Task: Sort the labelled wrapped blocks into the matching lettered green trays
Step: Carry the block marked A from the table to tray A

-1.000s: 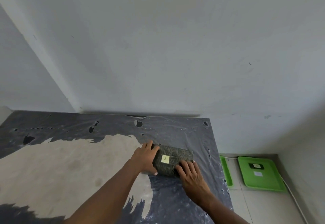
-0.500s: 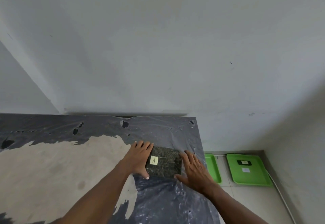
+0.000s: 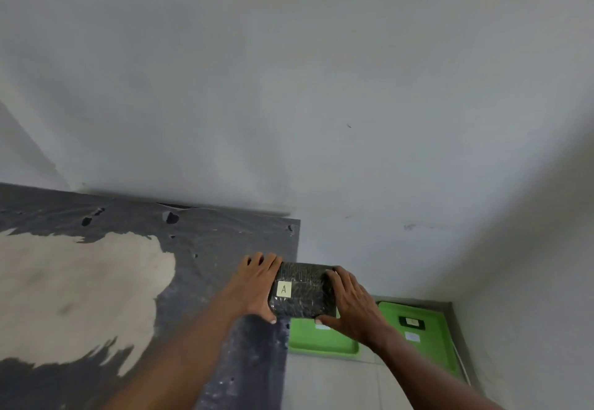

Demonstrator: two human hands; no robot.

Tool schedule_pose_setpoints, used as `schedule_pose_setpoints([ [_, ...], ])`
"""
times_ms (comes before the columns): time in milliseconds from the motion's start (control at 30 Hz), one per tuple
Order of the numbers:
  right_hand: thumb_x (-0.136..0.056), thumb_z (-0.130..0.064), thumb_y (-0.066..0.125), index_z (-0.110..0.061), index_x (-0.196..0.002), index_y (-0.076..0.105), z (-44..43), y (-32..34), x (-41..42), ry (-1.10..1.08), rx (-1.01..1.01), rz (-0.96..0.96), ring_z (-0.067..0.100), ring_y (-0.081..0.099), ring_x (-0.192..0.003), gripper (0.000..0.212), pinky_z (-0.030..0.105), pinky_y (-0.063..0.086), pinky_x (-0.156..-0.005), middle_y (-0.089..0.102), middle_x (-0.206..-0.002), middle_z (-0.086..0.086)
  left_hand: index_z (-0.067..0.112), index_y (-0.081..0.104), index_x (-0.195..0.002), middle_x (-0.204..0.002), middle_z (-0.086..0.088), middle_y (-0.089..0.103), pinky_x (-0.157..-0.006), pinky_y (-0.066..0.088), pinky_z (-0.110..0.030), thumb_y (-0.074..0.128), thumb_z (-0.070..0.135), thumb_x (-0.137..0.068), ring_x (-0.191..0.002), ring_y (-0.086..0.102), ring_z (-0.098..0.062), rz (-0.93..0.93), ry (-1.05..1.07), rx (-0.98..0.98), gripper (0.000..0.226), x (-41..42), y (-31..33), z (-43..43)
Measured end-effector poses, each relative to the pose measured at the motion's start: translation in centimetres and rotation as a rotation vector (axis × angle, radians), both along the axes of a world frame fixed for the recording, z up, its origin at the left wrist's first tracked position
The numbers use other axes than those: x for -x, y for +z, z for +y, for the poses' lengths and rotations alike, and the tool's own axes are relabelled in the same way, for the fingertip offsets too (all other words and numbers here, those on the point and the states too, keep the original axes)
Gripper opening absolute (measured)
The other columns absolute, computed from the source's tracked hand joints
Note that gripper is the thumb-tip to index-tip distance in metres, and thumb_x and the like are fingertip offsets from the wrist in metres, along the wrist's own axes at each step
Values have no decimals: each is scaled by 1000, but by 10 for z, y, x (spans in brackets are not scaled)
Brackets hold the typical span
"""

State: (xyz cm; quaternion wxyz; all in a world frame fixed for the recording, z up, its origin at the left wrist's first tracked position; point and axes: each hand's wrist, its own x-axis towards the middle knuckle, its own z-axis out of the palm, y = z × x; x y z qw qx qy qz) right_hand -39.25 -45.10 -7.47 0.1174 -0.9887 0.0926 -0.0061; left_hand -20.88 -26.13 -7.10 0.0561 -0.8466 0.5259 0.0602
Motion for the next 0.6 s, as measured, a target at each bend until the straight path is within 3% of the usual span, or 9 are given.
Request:
schedule_pose_setpoints([
  [333, -73, -66, 61, -10, -146, 9, -97, -6, 86, -82, -22, 61, 31, 16, -141, 106, 43, 24, -115, 16, -154, 19, 12, 27, -139, -127, -5, 39, -97, 39, -47, 74, 75, -42, -109, 40, -27, -15, -17, -8, 125, 79, 2, -99],
  [600, -77, -54, 69, -7, -145, 10, -147, -33, 93, -101, 53, 83, 33, 18, -141, 102, 40, 23, -115, 24, -151, 23, 10, 28, -140, -130, -8, 40, -103, 36, -51, 79, 70, -40, -109, 41, -30, 16, 18, 4, 127, 83, -37, -148],
])
